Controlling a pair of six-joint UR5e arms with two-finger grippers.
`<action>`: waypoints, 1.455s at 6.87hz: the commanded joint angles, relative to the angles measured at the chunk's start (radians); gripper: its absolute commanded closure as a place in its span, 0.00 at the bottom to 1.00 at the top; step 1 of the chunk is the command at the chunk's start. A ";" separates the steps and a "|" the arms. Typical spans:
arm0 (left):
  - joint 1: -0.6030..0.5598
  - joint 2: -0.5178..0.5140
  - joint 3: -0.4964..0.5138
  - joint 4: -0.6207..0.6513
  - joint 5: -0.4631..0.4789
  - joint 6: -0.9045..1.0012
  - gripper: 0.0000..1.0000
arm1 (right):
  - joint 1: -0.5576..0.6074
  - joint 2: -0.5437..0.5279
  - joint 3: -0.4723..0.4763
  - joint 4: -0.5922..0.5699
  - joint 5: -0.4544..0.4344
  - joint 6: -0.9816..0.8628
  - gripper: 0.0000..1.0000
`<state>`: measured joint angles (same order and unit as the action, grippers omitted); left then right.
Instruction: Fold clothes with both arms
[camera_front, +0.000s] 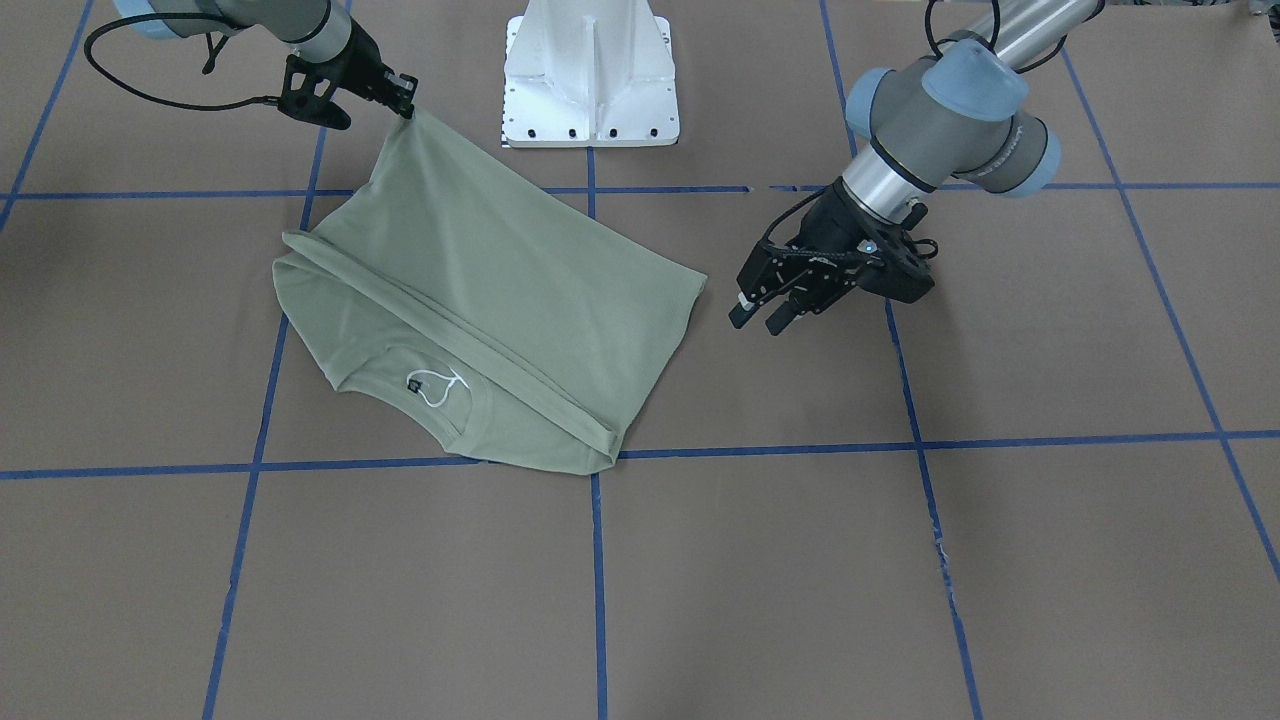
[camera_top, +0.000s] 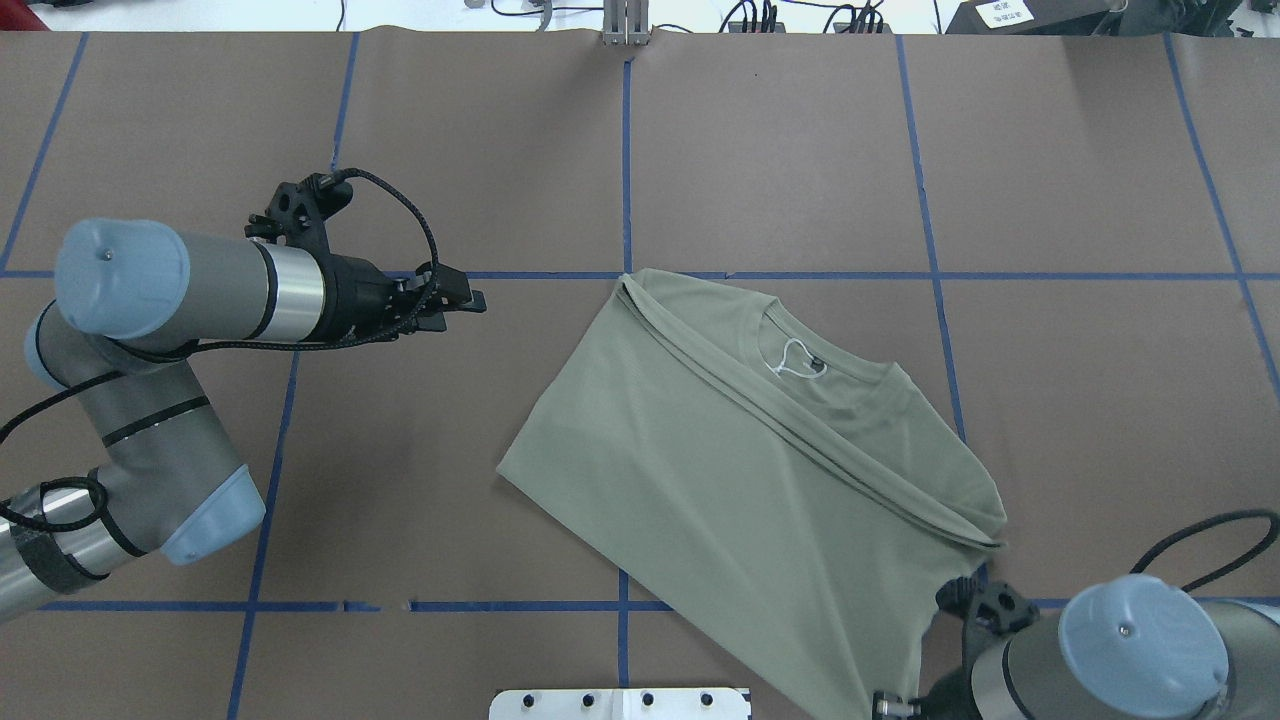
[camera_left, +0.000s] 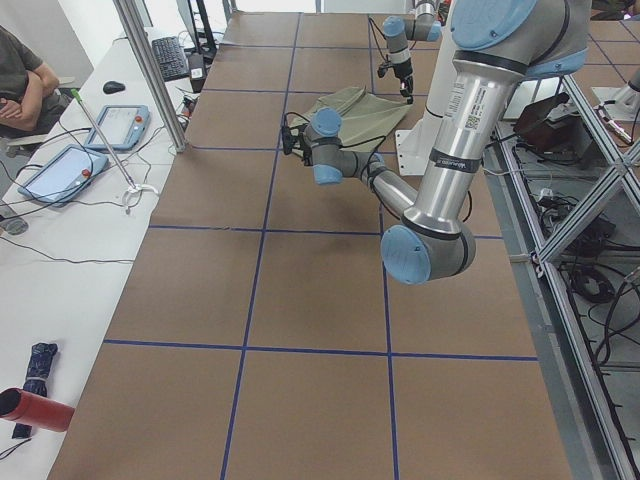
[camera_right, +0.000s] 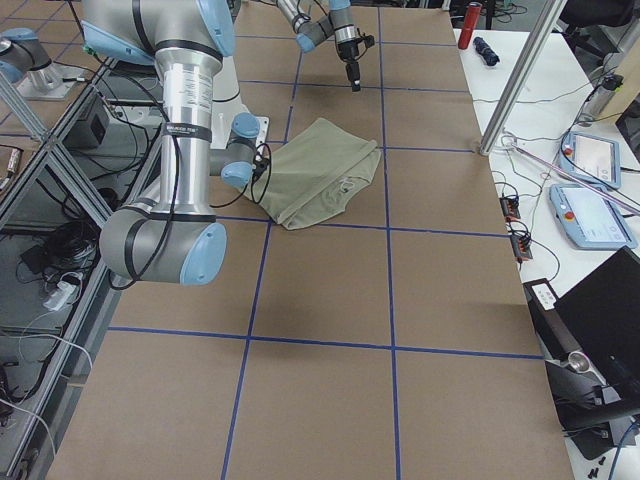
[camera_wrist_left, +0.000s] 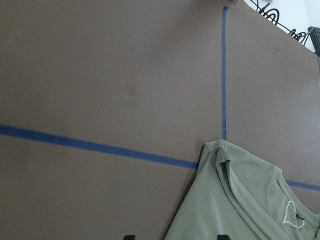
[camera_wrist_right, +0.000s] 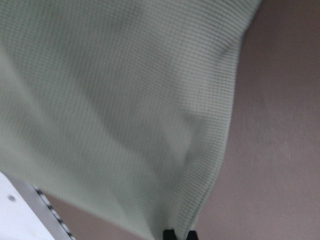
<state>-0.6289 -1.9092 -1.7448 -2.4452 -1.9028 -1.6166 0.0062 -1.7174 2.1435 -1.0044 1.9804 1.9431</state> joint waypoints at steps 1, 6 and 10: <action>0.058 0.004 -0.013 0.002 0.004 -0.103 0.35 | -0.028 -0.013 0.054 -0.002 0.006 0.059 0.00; 0.264 -0.005 -0.027 0.242 0.189 -0.256 0.35 | 0.523 0.083 -0.023 -0.002 0.011 -0.056 0.00; 0.293 -0.004 -0.027 0.261 0.191 -0.258 0.40 | 0.546 0.157 -0.105 -0.003 -0.002 -0.087 0.00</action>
<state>-0.3481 -1.9132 -1.7717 -2.1855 -1.7121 -1.8733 0.5505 -1.5790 2.0641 -1.0078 1.9834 1.8580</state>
